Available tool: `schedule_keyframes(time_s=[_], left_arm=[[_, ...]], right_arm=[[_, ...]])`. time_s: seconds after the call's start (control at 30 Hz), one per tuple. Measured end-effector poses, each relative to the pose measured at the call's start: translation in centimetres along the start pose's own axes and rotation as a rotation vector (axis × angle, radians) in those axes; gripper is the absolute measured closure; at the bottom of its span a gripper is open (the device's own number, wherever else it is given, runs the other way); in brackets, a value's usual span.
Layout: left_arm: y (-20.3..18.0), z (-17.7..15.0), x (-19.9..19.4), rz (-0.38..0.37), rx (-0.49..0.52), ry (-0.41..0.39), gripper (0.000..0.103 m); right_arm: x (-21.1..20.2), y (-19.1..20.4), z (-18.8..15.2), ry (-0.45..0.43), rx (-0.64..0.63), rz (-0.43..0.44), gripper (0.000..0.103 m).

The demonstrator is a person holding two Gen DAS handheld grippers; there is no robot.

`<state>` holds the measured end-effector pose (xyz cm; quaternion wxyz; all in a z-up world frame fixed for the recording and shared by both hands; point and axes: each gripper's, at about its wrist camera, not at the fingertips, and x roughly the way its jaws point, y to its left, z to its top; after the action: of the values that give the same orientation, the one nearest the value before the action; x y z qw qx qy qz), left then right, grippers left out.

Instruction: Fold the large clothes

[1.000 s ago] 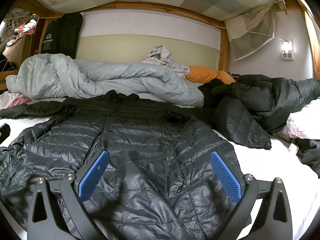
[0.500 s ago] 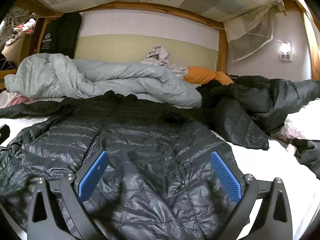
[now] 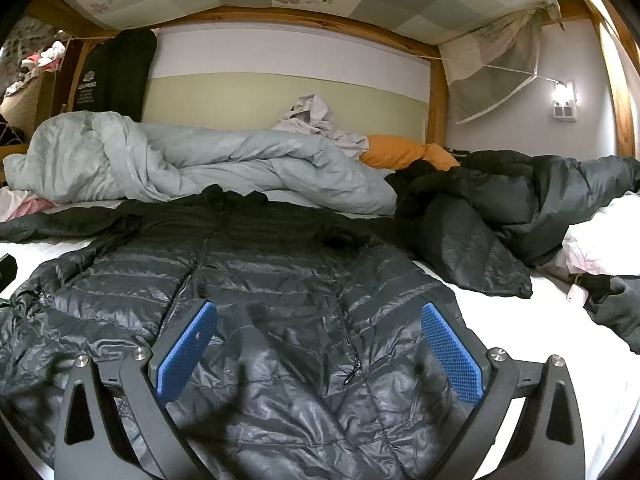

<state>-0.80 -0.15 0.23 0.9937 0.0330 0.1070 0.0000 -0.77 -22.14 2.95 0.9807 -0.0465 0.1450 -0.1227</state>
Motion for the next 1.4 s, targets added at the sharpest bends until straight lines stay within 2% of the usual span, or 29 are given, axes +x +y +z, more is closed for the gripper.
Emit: schedule_keyframes(time_s=[1.4], left_arm=[[0.00, -0.03, -0.03, 0.001, 0.005, 0.000, 0.000]], right_arm=[[0.27, 0.18, -0.16, 0.017, -0.012, 0.001, 0.000]])
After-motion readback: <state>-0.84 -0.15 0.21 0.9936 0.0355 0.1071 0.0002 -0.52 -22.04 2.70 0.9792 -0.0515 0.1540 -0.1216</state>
